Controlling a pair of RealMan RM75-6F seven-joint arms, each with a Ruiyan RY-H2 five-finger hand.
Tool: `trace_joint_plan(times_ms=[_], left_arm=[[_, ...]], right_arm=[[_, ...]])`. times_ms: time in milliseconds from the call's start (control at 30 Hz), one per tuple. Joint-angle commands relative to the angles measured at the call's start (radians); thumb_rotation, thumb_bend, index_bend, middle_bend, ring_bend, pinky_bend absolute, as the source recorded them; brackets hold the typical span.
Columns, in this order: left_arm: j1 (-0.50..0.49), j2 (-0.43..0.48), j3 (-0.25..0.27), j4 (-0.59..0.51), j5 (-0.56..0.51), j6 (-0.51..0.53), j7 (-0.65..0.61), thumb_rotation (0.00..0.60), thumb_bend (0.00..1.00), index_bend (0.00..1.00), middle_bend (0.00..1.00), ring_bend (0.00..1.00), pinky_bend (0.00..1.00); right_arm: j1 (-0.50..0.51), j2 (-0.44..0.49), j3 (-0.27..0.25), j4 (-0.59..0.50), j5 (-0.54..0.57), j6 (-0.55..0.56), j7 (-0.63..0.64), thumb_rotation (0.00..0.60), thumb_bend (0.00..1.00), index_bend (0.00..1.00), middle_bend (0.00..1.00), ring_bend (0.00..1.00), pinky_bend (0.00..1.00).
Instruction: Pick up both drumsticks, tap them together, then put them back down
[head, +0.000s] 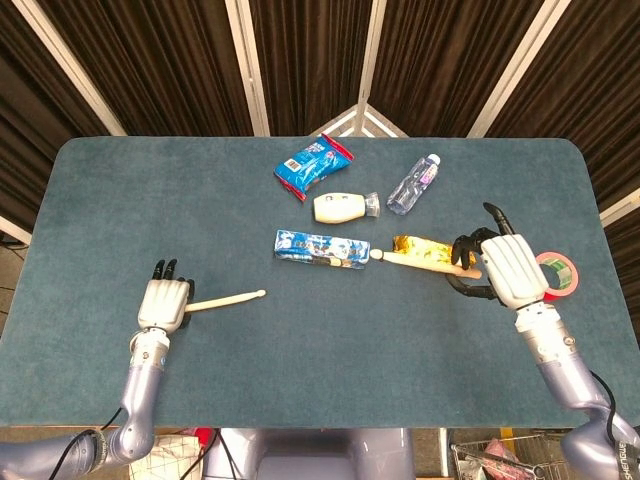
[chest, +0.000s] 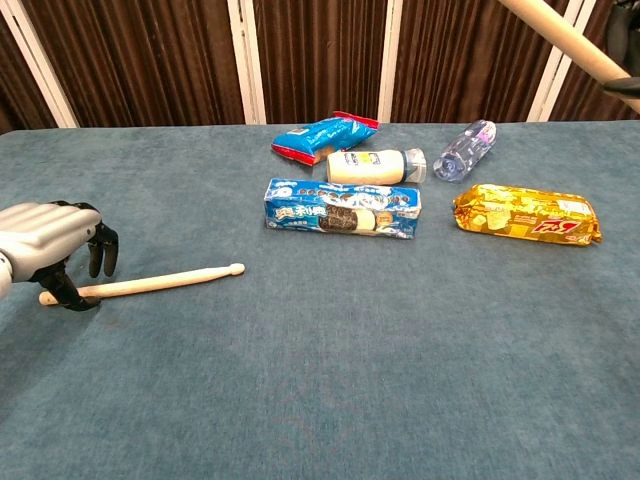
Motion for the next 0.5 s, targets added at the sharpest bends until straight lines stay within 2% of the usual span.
trace_joint_plan(times_ms=[33,500], left_arm=[[-0.002,0.0,0.004,-0.002,-0.004,0.005,-0.001,0.6,0.37,0.49,0.46,0.06,0.0],[-0.02,-0.028,0.03,0.001,-0.037,0.041,0.056,0.6,0.37,0.49,0.48,0.08,0.0]], right_arm=[[0.0,0.001,0.0,0.002,-0.001,0.0,0.0,0.6,0.47,0.76,0.66,0.45,0.04],[-0.001,-0.002,-0.001,0.008,-0.001,-0.003,-0.003,0.6,0.47,0.76,0.66,0.45,0.04]])
